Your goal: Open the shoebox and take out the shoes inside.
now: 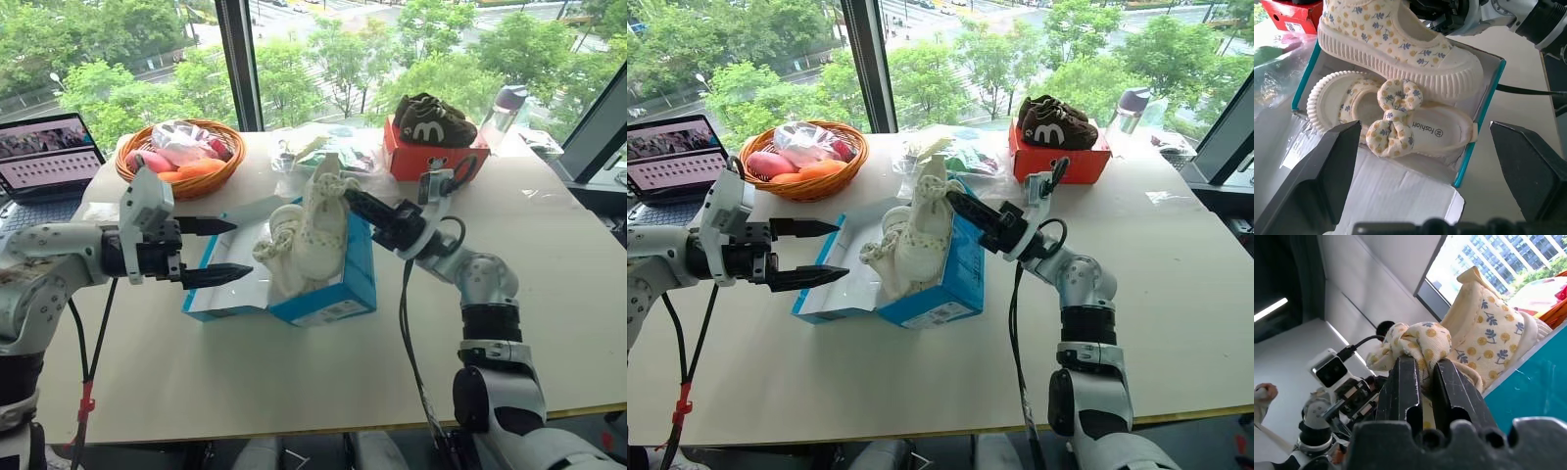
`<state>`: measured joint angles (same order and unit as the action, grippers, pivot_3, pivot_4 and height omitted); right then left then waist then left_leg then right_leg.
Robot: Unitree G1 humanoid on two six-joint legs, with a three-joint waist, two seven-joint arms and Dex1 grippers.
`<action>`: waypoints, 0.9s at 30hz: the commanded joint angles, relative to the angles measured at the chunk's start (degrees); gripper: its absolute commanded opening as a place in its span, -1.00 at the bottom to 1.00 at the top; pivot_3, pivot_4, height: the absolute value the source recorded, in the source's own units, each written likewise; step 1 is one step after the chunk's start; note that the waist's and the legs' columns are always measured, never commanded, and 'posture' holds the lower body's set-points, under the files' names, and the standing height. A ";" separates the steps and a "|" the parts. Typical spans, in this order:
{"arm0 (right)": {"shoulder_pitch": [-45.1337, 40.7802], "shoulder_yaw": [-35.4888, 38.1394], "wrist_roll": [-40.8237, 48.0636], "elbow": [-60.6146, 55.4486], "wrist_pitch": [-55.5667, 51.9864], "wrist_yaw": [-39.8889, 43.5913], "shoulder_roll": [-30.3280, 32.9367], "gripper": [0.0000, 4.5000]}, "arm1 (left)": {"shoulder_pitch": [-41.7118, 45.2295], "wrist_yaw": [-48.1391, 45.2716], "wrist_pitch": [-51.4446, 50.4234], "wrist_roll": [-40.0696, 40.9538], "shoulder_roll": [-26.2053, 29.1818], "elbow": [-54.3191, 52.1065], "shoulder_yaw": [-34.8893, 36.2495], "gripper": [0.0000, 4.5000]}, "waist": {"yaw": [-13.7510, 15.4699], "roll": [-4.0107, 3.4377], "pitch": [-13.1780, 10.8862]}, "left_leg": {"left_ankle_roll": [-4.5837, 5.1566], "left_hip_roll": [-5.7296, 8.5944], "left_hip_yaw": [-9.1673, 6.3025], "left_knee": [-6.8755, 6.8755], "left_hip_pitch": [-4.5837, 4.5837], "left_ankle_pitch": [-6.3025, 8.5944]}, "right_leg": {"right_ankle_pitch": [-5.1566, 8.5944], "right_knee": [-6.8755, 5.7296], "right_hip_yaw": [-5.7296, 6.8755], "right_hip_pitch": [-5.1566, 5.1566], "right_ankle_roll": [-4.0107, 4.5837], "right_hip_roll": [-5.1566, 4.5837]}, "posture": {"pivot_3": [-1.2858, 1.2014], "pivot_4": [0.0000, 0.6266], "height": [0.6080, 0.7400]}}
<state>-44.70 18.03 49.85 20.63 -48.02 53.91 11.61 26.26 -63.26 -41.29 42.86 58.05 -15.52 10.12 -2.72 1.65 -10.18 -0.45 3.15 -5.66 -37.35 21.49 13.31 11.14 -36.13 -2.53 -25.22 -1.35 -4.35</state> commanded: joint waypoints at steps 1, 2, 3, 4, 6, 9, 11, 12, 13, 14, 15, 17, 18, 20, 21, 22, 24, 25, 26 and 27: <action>-0.78 1.26 -0.44 1.05 4.73 -0.66 -0.19 -1.00 | 1.07 -0.21 -0.08 0.46 1.08 -0.87 2.27 1.00 | 0.01 0.00 0.00 | 0.00 0.00 0.00 0.00 -0.01 0.00 | 0.00 -0.02 0.00 0.00 0.00 0.00 | 0.03 -0.52 1.00; -0.62 0.80 -2.56 2.05 7.74 -0.85 -0.33 -1.00 | 1.00 -0.25 -0.16 0.51 1.19 -0.93 2.39 1.00 | -0.01 0.00 0.00 | 0.00 -0.01 0.00 0.00 -0.01 0.00 | 0.00 -0.01 0.00 0.00 0.00 0.01 | 0.03 -0.52 1.00; -0.67 1.50 -2.31 3.35 8.10 -0.80 -0.28 -1.00 | 0.97 -0.29 -0.28 0.58 1.33 -0.97 2.52 1.00 | -0.04 0.00 0.00 | 0.00 0.00 0.00 0.00 -0.02 0.00 | 0.00 -0.01 0.00 0.02 0.00 0.01 | 0.03 -0.52 1.00; -0.71 1.98 -2.60 4.58 9.13 -0.88 -0.21 -1.00 | 0.87 -0.36 -0.35 0.57 1.49 -0.99 2.65 1.00 | -0.05 0.00 0.00 | 0.00 0.01 0.01 0.00 -0.02 0.00 | 0.00 0.00 0.00 0.02 0.00 0.00 | 0.03 -0.52 1.00; -1.30 3.56 -2.91 8.16 11.79 -1.94 -0.14 -1.00 | 0.68 -0.41 -0.63 0.59 1.95 -1.21 2.93 1.00 | -0.09 0.00 0.00 | 0.00 0.00 0.01 0.00 -0.02 0.00 | 0.00 0.00 -0.01 0.03 0.00 0.00 | 0.03 -0.52 1.00; -2.08 7.82 -0.15 14.70 12.85 -2.97 -0.33 -1.00 | 0.35 -0.58 -1.44 0.88 3.20 -1.76 3.84 1.00 | -0.17 0.00 0.00 | 0.00 0.00 0.02 0.00 -0.09 0.00 | 0.00 -0.01 -0.02 0.08 0.00 0.01 | 0.03 -0.52 1.00; -2.09 11.00 3.29 17.88 10.36 -3.31 -1.29 -1.00 | 0.18 -0.84 -2.13 1.10 4.18 -2.01 4.73 1.00 | -0.29 0.00 0.00 | 0.00 -0.01 0.02 0.00 -0.12 0.00 | 0.00 -0.02 -0.02 0.10 0.01 0.01 | 0.03 -0.52 1.00; -1.59 12.22 4.87 18.42 9.21 -3.19 -2.27 -1.00 | 0.01 -0.96 -2.52 1.15 4.84 -2.18 5.21 1.00 | -0.44 0.00 0.00 | 0.00 -0.01 0.03 0.00 -0.12 0.00 | 0.00 -0.01 -0.02 0.11 0.01 0.02 | 0.03 -0.52 1.00; -1.24 13.42 6.27 19.14 8.16 -3.53 -3.31 -1.00 | -0.15 -1.07 -2.90 1.30 5.43 -2.39 5.69 1.00 | -0.72 0.00 0.00 | 0.00 -0.02 0.02 0.01 -0.12 0.00 | 0.00 -0.01 -0.02 0.11 0.01 0.03 | 0.03 -0.52 1.00; -0.90 14.46 7.33 19.73 7.60 -3.82 -4.45 -1.00 | -0.37 -1.20 -3.28 1.44 6.03 -2.53 6.25 1.00 | -1.05 0.00 0.00 | 0.00 -0.02 0.03 0.04 -0.12 0.00 | 0.00 0.00 -0.03 0.09 0.01 0.03 | 0.03 -0.52 1.00; -0.51 15.07 8.07 19.99 7.24 -3.85 -5.55 -1.00 | -0.56 -1.32 -3.68 1.56 6.55 -2.65 6.82 1.00 | -1.34 0.00 0.00 | 0.00 -0.05 0.03 0.07 -0.12 0.00 | 0.00 0.01 -0.04 0.09 0.01 0.06 | 0.03 -0.52 1.00; 0.03 15.95 9.33 20.00 7.18 -3.30 -7.70 -1.00 | -0.78 -1.42 -4.72 2.22 7.42 -3.08 8.01 1.00 | -1.64 0.00 0.00 | 0.00 -0.09 0.04 0.12 -0.13 0.00 | 0.00 0.00 -0.07 0.06 0.01 0.08 | 0.03 -0.52 1.00; -0.12 16.64 10.02 20.14 7.45 -3.41 -8.55 -1.00 | -0.91 -1.43 -5.15 2.49 7.76 -3.27 8.43 1.00 | -1.69 -0.01 0.00 | 0.00 -0.11 0.04 0.14 -0.14 0.00 | 0.00 0.00 -0.07 0.06 0.01 0.12 | 0.03 -0.52 1.00; -1.12 18.20 11.73 20.54 7.55 -3.95 -9.55 -1.00 | -1.17 -1.59 -5.44 2.69 8.36 -3.33 8.81 1.00 | -1.71 -0.01 -0.01 | 0.00 -0.12 0.03 0.13 -0.17 0.00 | 0.00 -0.03 -0.07 0.06 0.01 0.12 | 0.03 -0.52 1.00; -1.85 18.86 12.57 20.60 7.30 -4.04 -9.81 -1.00 | -1.20 -1.63 -5.51 2.75 8.54 -3.28 8.92 1.00 | -1.63 -0.01 -0.01 | 0.00 -0.12 0.04 0.13 -0.20 0.00 | 0.00 -0.04 -0.07 0.08 0.01 0.12 | 0.03 -0.52 1.00; -2.57 19.27 13.35 20.30 7.06 -4.33 -10.03 -1.00 | -1.12 -1.64 -5.56 2.82 8.66 -3.20 8.93 1.00 | -1.51 -0.02 -0.01 | 0.00 -0.11 0.04 0.13 -0.20 0.00 | 0.00 -0.04 -0.07 0.09 0.01 0.12 | 0.03 -0.52 1.00; -4.50 20.62 15.38 19.59 6.64 -5.33 -10.00 -1.00 | -0.72 -1.43 -5.58 2.87 8.70 -3.18 8.64 1.00 | -1.43 -0.04 -0.03 | 0.00 -0.07 0.04 0.12 -0.20 0.00 | 0.00 -0.02 -0.08 0.10 0.01 0.08 | 0.03 -0.52 1.00; -5.38 21.42 16.36 19.40 6.61 -5.88 -9.86 -1.00 | -0.48 -1.38 -5.51 2.86 8.64 -3.09 8.44 1.00 | -1.42 -0.05 -0.03 | 0.00 -0.06 0.04 0.11 -0.19 0.00 | 0.00 -0.01 -0.08 0.09 0.01 0.07 | 0.03 -0.52 1.00; -6.07 21.79 16.54 19.07 7.25 -6.33 -9.54 -1.00 | -0.33 -1.30 -5.45 2.82 8.54 -3.08 8.24 1.00 | -1.43 -0.06 -0.04 | 0.00 -0.06 0.03 0.11 -0.17 0.00 | 0.00 0.00 -0.08 0.08 0.01 0.08 | 0.03 -0.52 1.00; -6.47 20.98 14.29 18.24 10.54 -7.04 -9.36 -1.00 | -0.22 -1.26 -5.34 2.73 8.44 -3.05 8.04 1.00 | -1.42 -0.06 -0.04 | 0.00 -0.06 0.04 0.12 -0.16 0.00 | 0.00 0.00 -0.08 0.07 0.01 0.08 | 0.03 -0.52 1.00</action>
<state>-48.64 38.39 63.14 42.23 -40.73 47.30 1.48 24.88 -64.59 -46.73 45.11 65.69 -17.89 17.00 -4.14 1.59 -10.22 -0.45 3.08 -5.63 -37.22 21.32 13.31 11.13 -36.13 -2.61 -25.16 -1.35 -4.27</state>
